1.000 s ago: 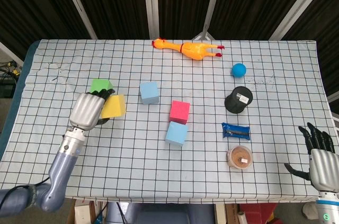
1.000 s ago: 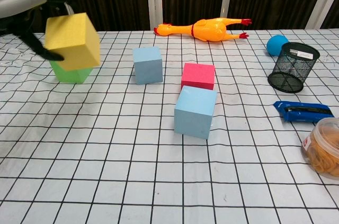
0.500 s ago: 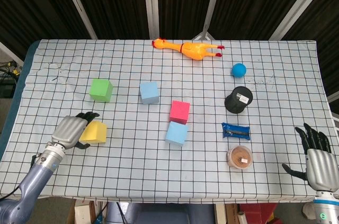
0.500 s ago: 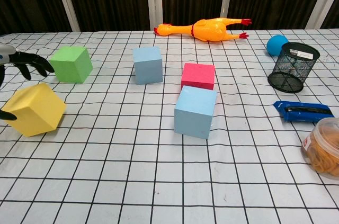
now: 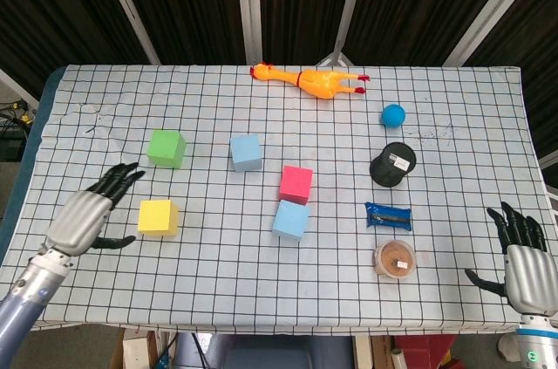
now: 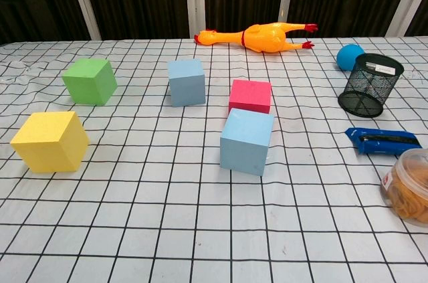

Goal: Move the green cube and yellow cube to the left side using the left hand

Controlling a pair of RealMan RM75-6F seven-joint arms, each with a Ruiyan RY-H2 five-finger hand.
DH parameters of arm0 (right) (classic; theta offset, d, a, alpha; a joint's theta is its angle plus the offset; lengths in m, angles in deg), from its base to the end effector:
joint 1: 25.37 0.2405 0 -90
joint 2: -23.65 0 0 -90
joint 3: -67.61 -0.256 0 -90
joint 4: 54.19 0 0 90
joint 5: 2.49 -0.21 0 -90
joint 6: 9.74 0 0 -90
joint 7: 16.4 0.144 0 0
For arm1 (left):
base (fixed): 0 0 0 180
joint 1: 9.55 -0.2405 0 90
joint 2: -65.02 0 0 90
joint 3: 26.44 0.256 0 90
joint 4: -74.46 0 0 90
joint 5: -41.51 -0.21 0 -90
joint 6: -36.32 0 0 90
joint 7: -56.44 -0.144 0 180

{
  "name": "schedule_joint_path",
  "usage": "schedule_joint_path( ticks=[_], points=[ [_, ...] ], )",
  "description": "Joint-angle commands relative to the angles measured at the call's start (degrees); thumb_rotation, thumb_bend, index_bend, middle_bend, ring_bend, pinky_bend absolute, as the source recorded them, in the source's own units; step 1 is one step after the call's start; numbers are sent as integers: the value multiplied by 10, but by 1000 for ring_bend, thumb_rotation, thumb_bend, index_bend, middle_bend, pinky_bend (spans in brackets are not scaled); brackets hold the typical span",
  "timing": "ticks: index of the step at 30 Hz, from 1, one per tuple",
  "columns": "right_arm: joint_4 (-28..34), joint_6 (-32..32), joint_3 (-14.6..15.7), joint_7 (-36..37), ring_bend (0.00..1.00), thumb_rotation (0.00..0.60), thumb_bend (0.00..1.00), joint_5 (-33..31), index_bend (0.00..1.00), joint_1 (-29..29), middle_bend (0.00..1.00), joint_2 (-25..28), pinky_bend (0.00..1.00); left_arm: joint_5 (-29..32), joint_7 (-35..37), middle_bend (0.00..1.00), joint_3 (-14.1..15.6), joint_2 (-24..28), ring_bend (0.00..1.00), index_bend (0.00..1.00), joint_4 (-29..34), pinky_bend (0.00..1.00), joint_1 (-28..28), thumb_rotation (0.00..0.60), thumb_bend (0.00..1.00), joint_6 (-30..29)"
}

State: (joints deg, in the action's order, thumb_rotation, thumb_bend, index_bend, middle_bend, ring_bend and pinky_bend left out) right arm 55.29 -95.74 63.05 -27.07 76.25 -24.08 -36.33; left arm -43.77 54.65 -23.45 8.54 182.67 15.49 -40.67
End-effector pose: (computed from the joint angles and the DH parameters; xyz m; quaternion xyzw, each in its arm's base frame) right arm -0.2799 -0.1640 0.1677 0.5401 -0.4369 0.3678 0.6182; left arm -0.2110 0.2392 0.1453 -0.6915 -0.3752 -0.4270 0.4458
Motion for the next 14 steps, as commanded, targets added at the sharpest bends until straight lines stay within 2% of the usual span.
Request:
schedule_joint_path(
  ticks=[1,5,10,14],
  points=[
    [0,0,3,-2,64,600,39,8,121,0,0,-1,0,-63,-11,0,42,12,0,88,-35,315,-127,600,14,-157],
    [-3,1,10,-1,65,600,40,28,121,2,0,-1,0,-75,40,0,64,3,0,98,-82,307,-187,600,14,-219],
    [-4,-11,14,1,64,600,39,50,121,-3,0,-1,0,-65,18,0,61,-12,0,99,-119,305,-224,600,15,-248],
    [-5,-21,16,8,64,600,40,61,121,-7,0,-1,0,-84,14,0,54,-18,0,98,-131,308,-234,600,14,-265]
  ],
)
